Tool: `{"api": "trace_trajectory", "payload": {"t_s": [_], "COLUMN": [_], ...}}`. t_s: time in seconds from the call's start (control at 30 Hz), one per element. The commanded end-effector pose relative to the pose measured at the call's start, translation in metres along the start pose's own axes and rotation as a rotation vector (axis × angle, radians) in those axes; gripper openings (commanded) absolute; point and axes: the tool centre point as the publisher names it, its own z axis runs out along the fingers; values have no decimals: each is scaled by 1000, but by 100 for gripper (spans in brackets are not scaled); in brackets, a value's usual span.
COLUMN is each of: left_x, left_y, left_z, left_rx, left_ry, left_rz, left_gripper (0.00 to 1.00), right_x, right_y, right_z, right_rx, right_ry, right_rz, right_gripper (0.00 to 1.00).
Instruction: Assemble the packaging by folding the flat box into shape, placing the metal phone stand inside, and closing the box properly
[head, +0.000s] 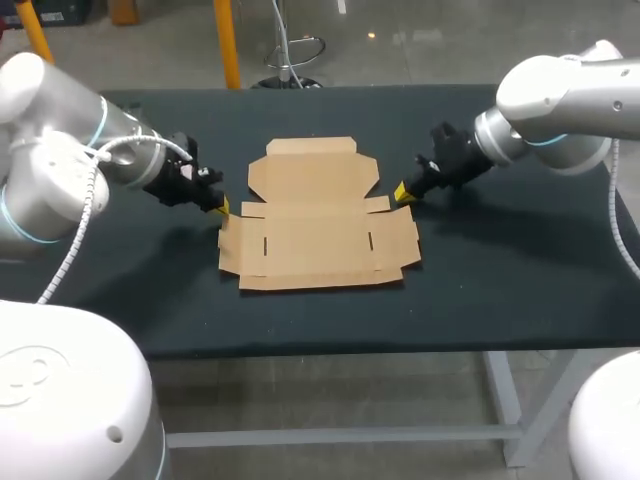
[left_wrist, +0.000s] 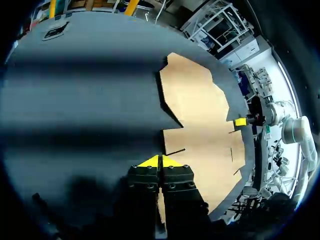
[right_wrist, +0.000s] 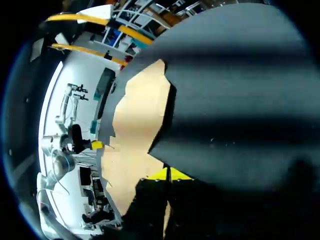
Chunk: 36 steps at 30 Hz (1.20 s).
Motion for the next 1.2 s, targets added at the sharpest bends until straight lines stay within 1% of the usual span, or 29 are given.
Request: {"api": "trace_trajectory", "payload": {"t_s": [0.03, 0.2, 0.33, 0.4, 0.53, 0.63, 0.97, 1.2], "left_x": [-3, 3, 7, 5, 0, -6, -16, -18], "left_y": [-5, -13, -19, -24, -29, -33, -36, -30], "left_z": [9, 11, 10, 9, 12, 18, 32, 36], "left_rx": [-3, -18, -50, -73, -117, -144, -193, -205], "left_ry": [26, 39, 25, 35, 24, 42, 47, 64], "left_rz": [-1, 14, 22, 16, 36, 37, 33, 30], "left_gripper": [0, 0, 0, 0, 0, 0, 0, 0], "right_x": [-2, -2, -2, -3, -3, -4, -3, -3], "right_y": [0, 1, 3, 4, 5, 6, 6, 5], "right_z": [3, 3, 5, 6, 9, 10, 11, 15], "right_rx": [3, 5, 9, 13, 22, 25, 34, 42], "right_ry": [6, 5, 6, 6, 6, 7, 3, 4], "right_rz": [5, 12, 19, 21, 26, 28, 34, 45], "right_gripper": [0, 0, 0, 0, 0, 0, 0, 0]}}
